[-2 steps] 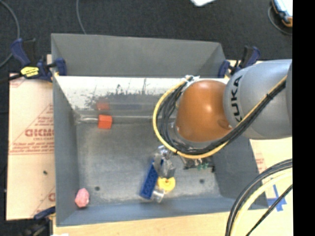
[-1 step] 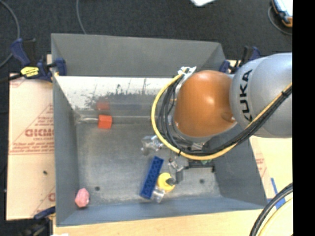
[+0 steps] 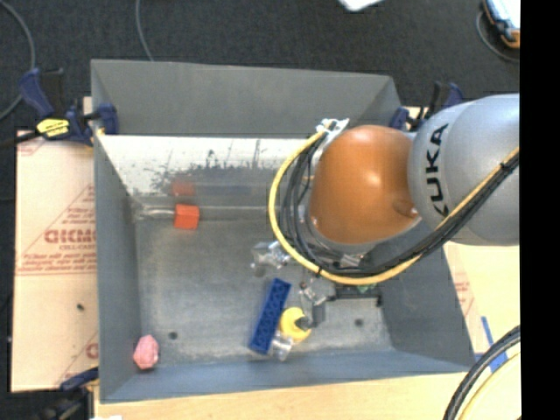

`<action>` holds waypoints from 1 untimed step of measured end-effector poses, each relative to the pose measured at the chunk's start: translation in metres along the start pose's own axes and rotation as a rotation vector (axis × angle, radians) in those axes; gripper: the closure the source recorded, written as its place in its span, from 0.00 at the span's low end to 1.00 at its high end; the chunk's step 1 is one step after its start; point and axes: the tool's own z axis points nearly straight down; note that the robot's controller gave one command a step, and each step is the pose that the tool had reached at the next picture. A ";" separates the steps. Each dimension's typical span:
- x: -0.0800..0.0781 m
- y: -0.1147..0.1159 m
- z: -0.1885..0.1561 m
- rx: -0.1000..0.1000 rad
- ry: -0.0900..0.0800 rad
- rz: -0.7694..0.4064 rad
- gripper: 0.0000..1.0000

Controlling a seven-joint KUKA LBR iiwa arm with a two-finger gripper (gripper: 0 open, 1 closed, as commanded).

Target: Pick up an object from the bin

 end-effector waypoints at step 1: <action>0.002 -0.016 0.054 0.006 -0.008 -0.221 0.00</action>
Offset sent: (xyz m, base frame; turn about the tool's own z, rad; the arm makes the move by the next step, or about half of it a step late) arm -0.0192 -0.0136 -0.0542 -0.6533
